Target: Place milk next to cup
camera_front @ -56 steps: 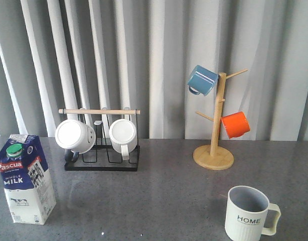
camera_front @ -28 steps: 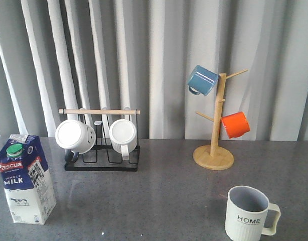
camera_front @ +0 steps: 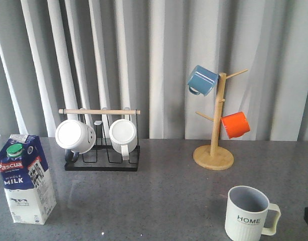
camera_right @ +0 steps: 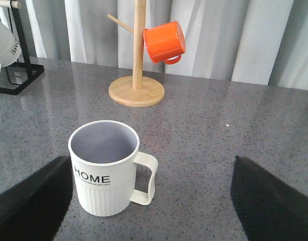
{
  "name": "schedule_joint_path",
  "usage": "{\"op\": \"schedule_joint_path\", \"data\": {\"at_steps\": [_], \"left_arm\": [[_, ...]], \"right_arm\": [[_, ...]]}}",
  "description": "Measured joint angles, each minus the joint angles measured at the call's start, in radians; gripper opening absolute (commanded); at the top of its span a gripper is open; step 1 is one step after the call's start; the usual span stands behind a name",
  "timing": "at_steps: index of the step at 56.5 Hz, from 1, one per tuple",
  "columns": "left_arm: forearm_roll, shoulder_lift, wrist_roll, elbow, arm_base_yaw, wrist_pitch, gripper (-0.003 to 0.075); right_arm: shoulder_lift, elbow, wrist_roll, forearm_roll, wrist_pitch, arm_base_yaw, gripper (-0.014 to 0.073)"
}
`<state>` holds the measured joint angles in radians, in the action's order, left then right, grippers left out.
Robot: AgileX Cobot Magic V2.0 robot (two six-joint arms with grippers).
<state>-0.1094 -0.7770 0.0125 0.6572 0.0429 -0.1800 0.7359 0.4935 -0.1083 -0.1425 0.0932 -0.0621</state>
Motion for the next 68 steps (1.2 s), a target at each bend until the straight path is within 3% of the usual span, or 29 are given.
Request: {"op": "schedule_joint_path", "data": {"at_steps": [26, 40, 48, 68], "left_arm": [[-0.002, 0.000, 0.000, 0.000, 0.000, 0.000, 0.0516], [-0.002, 0.000, 0.000, 0.000, 0.000, 0.000, 0.0499], [-0.002, 0.000, 0.000, 0.000, 0.000, 0.000, 0.0499], [-0.002, 0.000, 0.000, 0.000, 0.000, 0.000, 0.0499]], "right_arm": [[0.030, -0.016, -0.003, 0.019, -0.120, 0.000, 0.0561], [0.229, -0.191, 0.006, 0.025, -0.502, 0.000, 0.0561], [0.345, -0.263, 0.077, 0.087, -0.747, 0.000, 0.0561], [0.628, -0.274, 0.187, 0.189, -0.937, 0.000, 0.0561]]}}
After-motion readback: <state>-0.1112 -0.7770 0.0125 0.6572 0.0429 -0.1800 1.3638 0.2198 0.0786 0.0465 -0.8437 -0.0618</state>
